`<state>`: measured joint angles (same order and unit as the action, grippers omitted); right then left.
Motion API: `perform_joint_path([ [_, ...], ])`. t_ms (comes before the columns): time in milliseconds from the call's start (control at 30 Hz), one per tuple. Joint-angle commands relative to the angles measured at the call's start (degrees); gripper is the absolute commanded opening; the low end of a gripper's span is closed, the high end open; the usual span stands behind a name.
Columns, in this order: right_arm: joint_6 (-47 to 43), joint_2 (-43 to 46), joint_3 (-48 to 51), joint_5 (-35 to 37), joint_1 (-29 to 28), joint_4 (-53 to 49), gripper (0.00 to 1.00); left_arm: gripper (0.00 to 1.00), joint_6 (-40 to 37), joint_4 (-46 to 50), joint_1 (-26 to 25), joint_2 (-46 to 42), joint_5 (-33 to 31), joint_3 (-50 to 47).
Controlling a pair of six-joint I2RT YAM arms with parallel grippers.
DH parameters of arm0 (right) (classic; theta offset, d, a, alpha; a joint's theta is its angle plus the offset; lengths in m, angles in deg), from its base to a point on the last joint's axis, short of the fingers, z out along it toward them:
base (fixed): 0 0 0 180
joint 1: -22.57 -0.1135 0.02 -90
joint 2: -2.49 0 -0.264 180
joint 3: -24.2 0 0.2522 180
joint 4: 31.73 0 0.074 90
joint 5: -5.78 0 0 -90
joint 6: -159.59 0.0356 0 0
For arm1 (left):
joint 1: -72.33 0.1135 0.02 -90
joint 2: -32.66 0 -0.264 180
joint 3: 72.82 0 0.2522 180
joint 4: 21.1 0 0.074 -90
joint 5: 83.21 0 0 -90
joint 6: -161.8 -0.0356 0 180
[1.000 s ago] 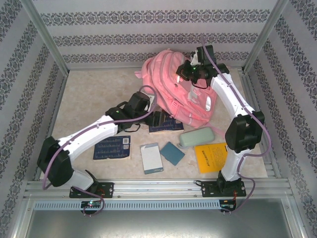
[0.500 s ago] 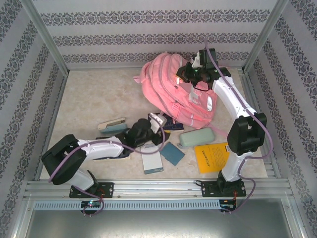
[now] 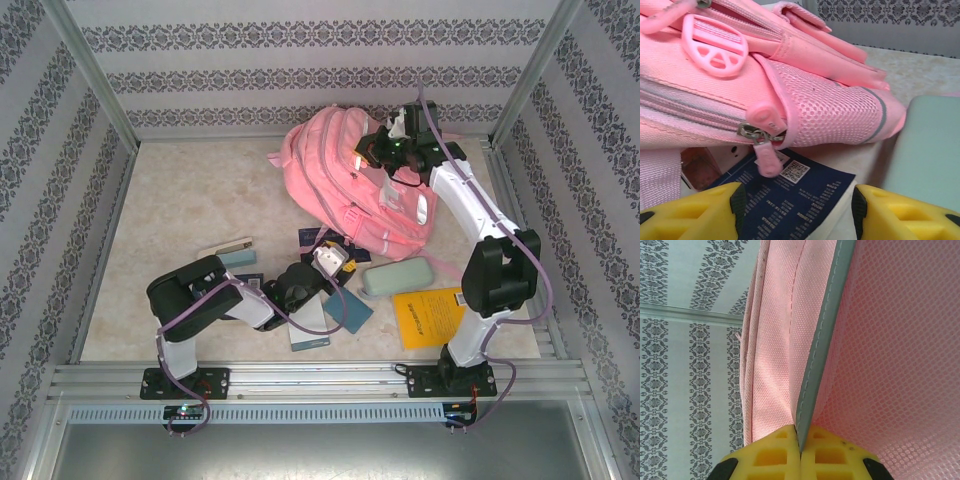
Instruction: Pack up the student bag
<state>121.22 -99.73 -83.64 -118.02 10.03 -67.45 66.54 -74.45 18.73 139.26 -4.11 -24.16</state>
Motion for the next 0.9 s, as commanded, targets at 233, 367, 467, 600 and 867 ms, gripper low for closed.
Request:
perform_joint_path([
  [233,1.80,4.90,0.15,-3.11,-1.08,6.82,0.00,0.56,-0.02,-5.96,1.92,3.60,-3.80,4.28],
  [367,2.32,4.98,0.14,-3.20,-1.07,6.92,0.00,0.51,0.50,-5.64,2.27,5.16,-3.88,5.63],
  [467,2.58,5.00,0.13,-3.29,-1.18,7.11,0.00,0.42,1.08,-5.20,2.50,5.80,-4.49,5.97],
  [600,2.92,5.00,0.04,-3.46,-1.22,7.34,0.00,0.37,1.47,-4.61,2.68,6.51,-5.29,6.06],
  [867,2.81,4.92,0.05,-3.55,-2.07,7.50,0.00,0.30,2.55,-5.49,3.55,7.72,-7.62,6.15],
])
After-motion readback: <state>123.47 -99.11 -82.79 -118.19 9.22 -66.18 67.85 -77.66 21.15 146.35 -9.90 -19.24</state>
